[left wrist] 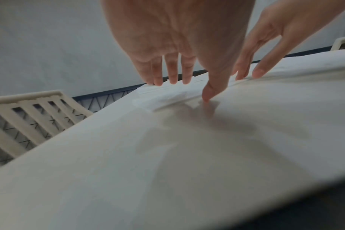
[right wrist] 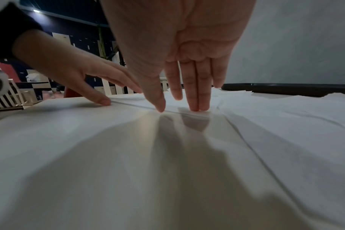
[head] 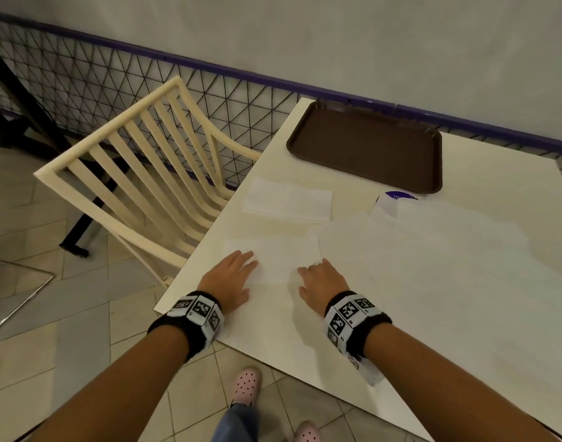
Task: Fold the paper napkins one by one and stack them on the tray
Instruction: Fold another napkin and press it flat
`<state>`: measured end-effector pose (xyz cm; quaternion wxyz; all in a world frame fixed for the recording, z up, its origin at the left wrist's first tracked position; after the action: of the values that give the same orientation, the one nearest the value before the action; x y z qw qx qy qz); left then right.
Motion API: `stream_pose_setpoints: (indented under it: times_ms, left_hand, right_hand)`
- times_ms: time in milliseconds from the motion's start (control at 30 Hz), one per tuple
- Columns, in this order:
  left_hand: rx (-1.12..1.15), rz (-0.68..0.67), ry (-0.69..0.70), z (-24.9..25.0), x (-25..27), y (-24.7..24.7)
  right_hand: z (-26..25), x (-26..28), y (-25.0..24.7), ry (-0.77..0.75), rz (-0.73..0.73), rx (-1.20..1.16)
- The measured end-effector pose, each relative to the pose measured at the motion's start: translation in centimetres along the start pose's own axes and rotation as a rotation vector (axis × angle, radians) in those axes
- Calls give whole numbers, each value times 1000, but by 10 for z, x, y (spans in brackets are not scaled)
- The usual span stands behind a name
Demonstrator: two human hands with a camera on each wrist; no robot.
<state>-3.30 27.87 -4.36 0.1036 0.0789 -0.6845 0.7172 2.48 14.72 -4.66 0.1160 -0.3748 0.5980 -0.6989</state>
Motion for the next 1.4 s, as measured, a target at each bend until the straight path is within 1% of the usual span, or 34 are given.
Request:
stream_pose_setpoints:
  times_ms: [67, 100, 300, 367, 467, 567, 667, 733, 800, 867, 967, 1033, 1067, 1133, 1200, 1300, 1400]
  left_hand:
    - [-66, -133, 3, 2, -12, 3]
    - [-88, -150, 2, 2, -17, 3]
    - [-120, -145, 34, 7, -31, 1]
    - [-104, -158, 55, 7, -34, -2]
    - [-85, -162, 126, 0, -40, -2]
    - [-39, -134, 237, -9, -49, -19]
    - [-79, -85, 300, -22, -72, -53]
    - [-171, -54, 308, -31, -96, -77]
    - [-240, -46, 285, -41, -121, -99]
    - [-266, -10, 267, -45, -140, -124]
    - [-283, 92, 258, -49, -161, -154]
    - [-277, 153, 257, -55, -169, -156]
    - [-255, 199, 291, -54, -170, -154]
    - [-212, 228, 395, -50, -165, -143]
    - [-235, 289, 433, -52, -166, -122]
    - [-289, 228, 480, -48, -165, -81]
    - [-246, 158, 447, -52, -168, -49]
  right_hand:
    - [-3, -3, -1, -2, 4, -4]
    - [-4, -5, -2, 0, 1, -2]
    - [-11, -11, -4, 6, -21, -25]
    - [-11, -15, -4, 13, -21, 29]
    - [-13, -20, -13, -16, 27, 148]
    - [0, -29, -39, -22, 193, 98]
    - [18, -35, -86, 17, 173, 19]
    - [36, -45, -119, 58, 253, 77]
    - [52, -59, -141, 125, 266, 78]
    - [66, -75, -155, 190, 280, 42]
    - [84, -89, -168, 274, 297, -31]
    - [88, -94, -166, 298, 293, -98]
    - [88, -96, -161, 306, 283, -121]
    - [84, -97, -145, 313, 253, -148]
    - [78, -99, -121, 293, 197, -136]
    - [66, -104, -84, 244, 87, -107]
    - [56, -106, -52, 225, -16, -117]
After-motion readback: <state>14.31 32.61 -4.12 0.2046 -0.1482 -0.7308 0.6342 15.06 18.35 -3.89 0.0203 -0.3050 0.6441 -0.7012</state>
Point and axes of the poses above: each hand's wrist, its own x-axis away from the middle knuckle, its own y-axis out of the palm, z = x × y, the point moved 8 cm from there along -x, towards the middle knuckle, and after that the axes turned 2 degrees about y, right-handed, at the moved point
